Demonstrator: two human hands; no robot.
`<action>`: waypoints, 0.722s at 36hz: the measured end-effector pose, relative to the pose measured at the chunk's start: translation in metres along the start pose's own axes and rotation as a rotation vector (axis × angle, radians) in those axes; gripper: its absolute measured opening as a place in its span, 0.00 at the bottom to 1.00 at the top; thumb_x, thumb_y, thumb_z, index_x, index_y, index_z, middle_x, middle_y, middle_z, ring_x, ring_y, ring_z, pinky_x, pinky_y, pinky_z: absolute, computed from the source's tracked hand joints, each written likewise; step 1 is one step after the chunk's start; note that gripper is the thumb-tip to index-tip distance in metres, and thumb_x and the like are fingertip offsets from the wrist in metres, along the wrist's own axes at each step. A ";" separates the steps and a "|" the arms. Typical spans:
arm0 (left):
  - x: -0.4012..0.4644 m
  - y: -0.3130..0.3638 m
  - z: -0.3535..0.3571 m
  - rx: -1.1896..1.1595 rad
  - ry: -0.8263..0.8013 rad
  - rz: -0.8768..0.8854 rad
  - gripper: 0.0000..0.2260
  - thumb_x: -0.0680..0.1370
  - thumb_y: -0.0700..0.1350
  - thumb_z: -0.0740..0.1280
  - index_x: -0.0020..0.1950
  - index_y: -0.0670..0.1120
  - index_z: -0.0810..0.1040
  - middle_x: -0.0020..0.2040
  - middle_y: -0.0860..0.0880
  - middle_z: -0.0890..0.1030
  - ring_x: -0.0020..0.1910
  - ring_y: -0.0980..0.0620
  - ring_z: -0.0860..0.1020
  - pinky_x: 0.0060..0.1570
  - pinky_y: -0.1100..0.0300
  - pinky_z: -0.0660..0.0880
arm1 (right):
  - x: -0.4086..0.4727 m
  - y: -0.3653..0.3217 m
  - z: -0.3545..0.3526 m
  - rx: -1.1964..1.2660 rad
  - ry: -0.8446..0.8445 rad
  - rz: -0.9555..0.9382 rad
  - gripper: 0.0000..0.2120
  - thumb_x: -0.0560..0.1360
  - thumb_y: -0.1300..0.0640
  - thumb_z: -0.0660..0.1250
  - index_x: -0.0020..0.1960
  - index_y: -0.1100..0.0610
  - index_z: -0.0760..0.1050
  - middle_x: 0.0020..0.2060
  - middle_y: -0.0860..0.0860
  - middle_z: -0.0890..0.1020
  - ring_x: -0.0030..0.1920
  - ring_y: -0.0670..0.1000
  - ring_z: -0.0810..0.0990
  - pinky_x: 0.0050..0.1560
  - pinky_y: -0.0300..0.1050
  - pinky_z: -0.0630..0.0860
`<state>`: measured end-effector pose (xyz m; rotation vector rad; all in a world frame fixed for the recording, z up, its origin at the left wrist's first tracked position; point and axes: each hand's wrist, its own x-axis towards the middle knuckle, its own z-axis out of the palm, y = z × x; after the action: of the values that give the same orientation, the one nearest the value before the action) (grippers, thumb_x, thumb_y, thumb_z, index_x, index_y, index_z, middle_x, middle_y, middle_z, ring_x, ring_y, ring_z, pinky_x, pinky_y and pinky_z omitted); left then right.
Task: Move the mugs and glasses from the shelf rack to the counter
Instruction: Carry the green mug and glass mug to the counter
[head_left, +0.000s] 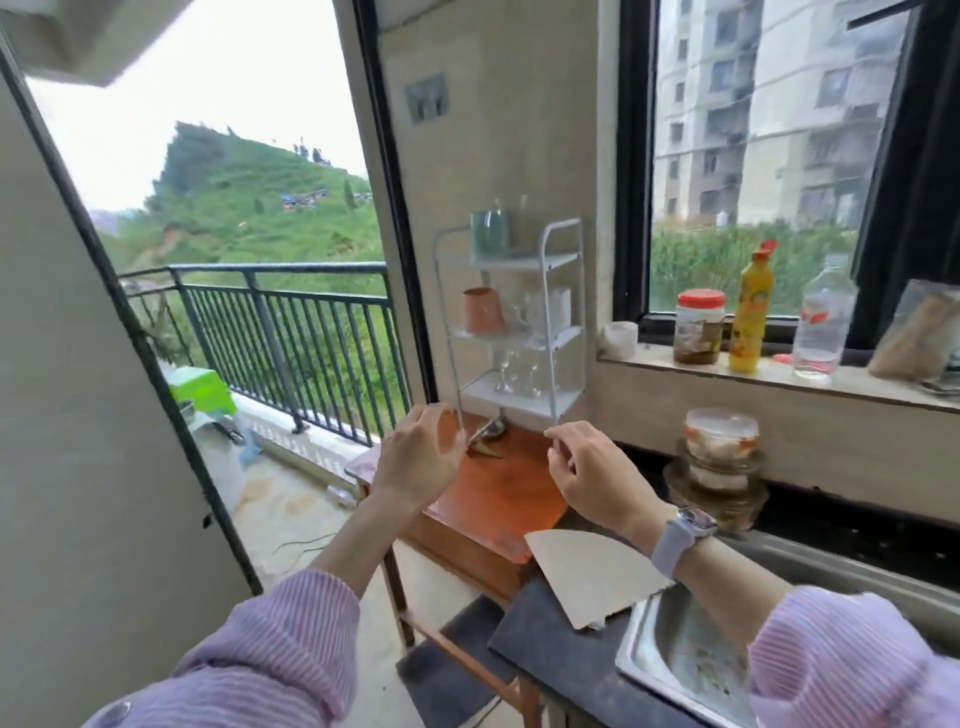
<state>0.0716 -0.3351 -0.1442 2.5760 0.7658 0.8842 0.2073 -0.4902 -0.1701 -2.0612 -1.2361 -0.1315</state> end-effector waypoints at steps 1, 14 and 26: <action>0.018 -0.004 -0.001 -0.017 0.016 -0.002 0.17 0.77 0.48 0.63 0.64 0.43 0.72 0.61 0.43 0.76 0.58 0.45 0.75 0.59 0.54 0.72 | 0.020 0.001 0.002 -0.001 0.007 -0.012 0.15 0.77 0.57 0.58 0.61 0.60 0.73 0.55 0.57 0.78 0.55 0.57 0.76 0.60 0.46 0.71; 0.202 -0.069 -0.001 -0.081 0.122 -0.004 0.16 0.77 0.45 0.63 0.65 0.43 0.72 0.62 0.44 0.77 0.59 0.47 0.76 0.56 0.58 0.72 | 0.215 0.003 0.020 0.037 0.065 -0.098 0.16 0.78 0.58 0.56 0.65 0.61 0.68 0.63 0.57 0.75 0.63 0.54 0.73 0.63 0.44 0.68; 0.405 -0.126 0.050 -0.261 0.117 0.103 0.14 0.77 0.44 0.63 0.61 0.43 0.74 0.58 0.43 0.78 0.54 0.46 0.77 0.54 0.55 0.73 | 0.398 0.017 0.039 0.039 0.310 -0.002 0.20 0.78 0.57 0.57 0.69 0.61 0.62 0.66 0.58 0.72 0.64 0.54 0.72 0.61 0.42 0.66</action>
<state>0.3253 -0.0054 -0.0471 2.3676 0.5124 1.0957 0.4239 -0.1799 -0.0383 -1.9196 -1.0412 -0.4085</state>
